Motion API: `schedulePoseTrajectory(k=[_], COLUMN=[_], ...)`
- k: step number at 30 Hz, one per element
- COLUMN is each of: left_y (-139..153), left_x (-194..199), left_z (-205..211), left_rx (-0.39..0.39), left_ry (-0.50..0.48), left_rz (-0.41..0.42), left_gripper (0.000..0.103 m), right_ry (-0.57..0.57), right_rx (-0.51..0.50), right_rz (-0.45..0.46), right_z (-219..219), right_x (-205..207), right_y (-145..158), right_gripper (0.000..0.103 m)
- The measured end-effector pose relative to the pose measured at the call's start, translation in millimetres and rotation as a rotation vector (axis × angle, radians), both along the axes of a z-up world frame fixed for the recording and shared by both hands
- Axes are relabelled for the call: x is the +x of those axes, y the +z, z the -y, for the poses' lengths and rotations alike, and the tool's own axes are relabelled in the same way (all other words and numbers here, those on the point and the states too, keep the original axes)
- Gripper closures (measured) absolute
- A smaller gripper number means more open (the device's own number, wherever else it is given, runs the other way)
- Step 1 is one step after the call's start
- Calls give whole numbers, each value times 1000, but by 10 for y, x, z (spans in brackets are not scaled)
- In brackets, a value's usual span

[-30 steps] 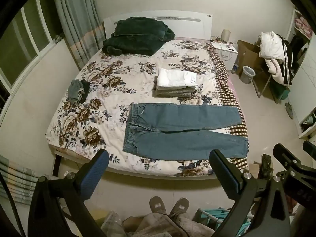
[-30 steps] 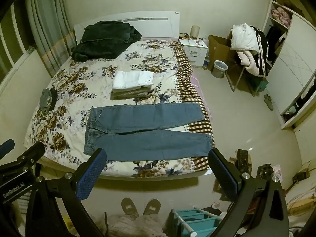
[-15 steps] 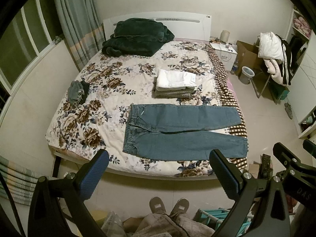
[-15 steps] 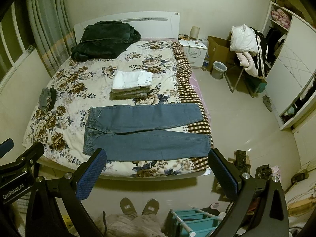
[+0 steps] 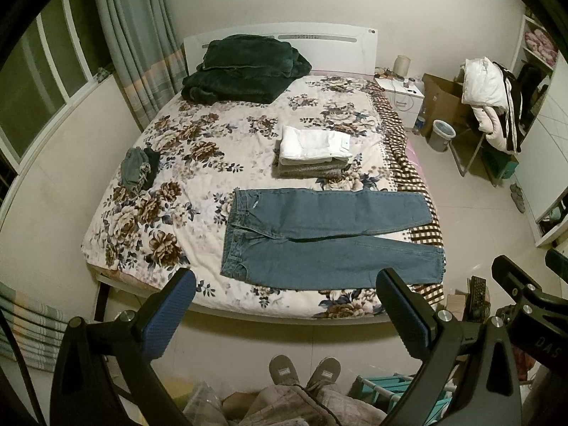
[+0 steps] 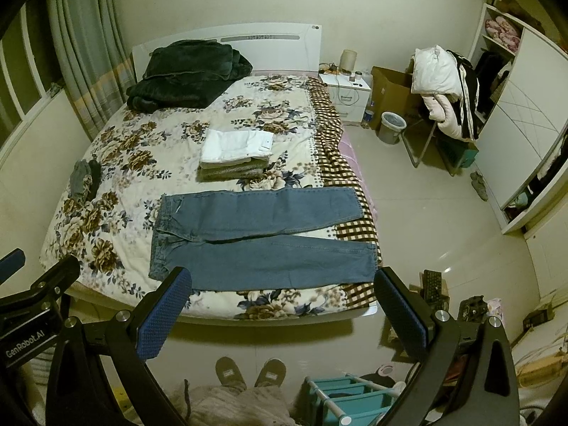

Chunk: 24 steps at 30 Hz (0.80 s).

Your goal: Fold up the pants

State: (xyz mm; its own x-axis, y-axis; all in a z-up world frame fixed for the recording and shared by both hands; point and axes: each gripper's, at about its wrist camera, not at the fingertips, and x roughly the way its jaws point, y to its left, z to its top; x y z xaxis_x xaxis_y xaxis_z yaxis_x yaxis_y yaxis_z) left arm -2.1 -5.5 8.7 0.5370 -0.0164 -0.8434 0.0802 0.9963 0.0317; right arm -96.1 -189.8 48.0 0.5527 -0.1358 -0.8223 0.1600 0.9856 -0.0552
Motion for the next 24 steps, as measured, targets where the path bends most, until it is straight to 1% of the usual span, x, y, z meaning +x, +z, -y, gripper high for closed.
schedulePoseTrajectory(k=[24], left_y=[23], left_x=[-9], left_z=[6], left_rx=[-1], left_ry=[-4], left_rz=[8], left_gripper=[0], right_ry=[-6], right_rx=[-3], right_rz=[4], right_z=[12], right_x=[-11], right_y=[40], right_gripper=[0])
